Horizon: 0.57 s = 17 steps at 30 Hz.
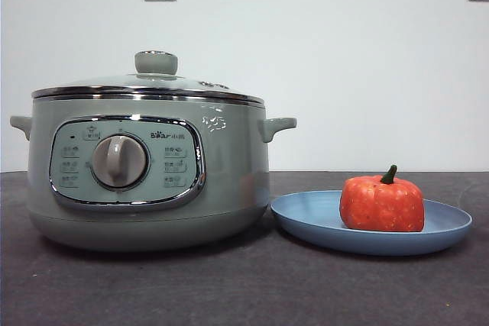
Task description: Take the pumpkin out from the steamer,put the pumpkin in the blue plate,close the lid
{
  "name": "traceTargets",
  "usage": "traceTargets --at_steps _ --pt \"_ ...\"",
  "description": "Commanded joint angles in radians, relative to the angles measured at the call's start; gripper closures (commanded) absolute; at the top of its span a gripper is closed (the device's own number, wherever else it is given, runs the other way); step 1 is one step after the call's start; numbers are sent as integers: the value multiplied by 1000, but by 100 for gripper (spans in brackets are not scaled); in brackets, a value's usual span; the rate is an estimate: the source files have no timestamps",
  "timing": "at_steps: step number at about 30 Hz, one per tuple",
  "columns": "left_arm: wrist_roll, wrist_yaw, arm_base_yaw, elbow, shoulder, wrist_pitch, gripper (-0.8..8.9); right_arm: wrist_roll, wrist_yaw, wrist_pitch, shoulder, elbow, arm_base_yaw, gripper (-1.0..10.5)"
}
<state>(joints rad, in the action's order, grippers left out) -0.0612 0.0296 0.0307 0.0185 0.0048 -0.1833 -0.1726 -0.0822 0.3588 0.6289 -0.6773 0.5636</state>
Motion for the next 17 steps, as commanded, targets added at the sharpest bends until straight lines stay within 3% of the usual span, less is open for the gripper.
traceTargets --at_steps 1,5,10,13,17 --pt "5 0 4 -14 -2 -3 817 -9 -3 -6 -2 9 0 963" --pt "5 0 4 -14 -2 -3 817 -6 -4 -2 -2 9 0 963" --pt "5 0 4 -14 -2 -3 817 203 -2 70 -66 22 -32 963" --pt "5 0 4 -14 -2 -3 816 230 11 61 -132 79 -119 963" --pt "5 0 4 -14 -2 -3 817 218 133 -35 -259 237 -288 963"
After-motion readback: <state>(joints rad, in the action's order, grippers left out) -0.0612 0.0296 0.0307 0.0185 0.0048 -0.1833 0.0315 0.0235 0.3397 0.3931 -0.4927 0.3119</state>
